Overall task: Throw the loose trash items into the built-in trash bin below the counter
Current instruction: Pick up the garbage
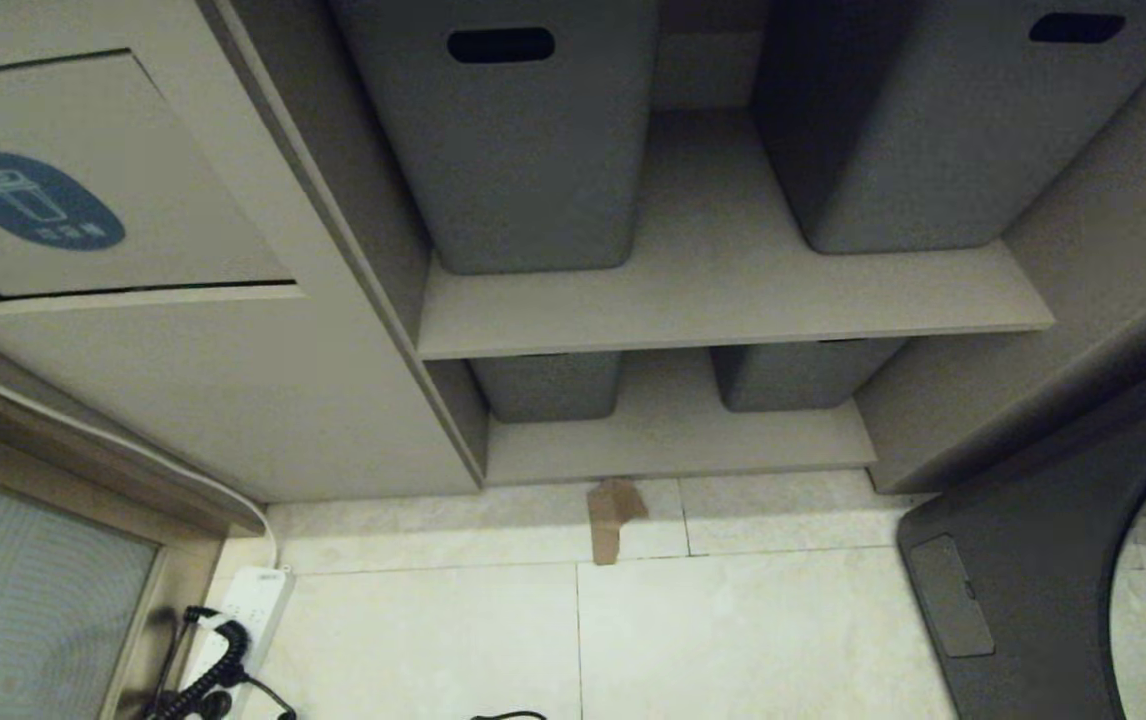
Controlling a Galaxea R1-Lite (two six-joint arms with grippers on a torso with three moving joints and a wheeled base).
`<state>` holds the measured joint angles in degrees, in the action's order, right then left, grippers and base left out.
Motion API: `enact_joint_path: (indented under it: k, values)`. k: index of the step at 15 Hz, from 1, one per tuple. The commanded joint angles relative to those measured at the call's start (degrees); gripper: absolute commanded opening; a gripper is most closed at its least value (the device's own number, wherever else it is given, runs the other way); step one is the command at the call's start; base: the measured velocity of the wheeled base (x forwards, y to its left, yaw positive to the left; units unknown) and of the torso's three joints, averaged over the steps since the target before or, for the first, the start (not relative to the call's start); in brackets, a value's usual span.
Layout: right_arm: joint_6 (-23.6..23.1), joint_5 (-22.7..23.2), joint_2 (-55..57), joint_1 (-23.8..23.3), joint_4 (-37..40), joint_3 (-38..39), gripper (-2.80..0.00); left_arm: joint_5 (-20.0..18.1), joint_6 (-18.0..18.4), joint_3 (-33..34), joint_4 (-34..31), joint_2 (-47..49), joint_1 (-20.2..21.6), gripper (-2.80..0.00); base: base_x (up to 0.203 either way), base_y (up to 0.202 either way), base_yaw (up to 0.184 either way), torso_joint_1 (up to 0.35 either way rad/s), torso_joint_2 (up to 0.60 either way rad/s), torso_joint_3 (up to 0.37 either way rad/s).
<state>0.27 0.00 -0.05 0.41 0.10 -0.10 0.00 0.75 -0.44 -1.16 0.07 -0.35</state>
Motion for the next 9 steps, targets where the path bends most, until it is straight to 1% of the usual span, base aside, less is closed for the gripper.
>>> enact_joint_path:
  k: [1, 9]
  values:
    - [0.0, 0.0, 0.0, 0.0, 0.0, 0.0, -2.80, 0.0, 0.0, 0.0, 0.0, 0.0, 0.0, -2.80, 0.000, 0.000, 0.000, 0.005, 0.00, -0.193]
    - [0.0, 0.0, 0.0, 0.0, 0.0, 0.0, -2.80, -0.1, 0.1, -0.2, -0.6, -0.1, 0.0, -2.80, 0.000, 0.000, 0.000, 0.002, 0.00, -0.198]
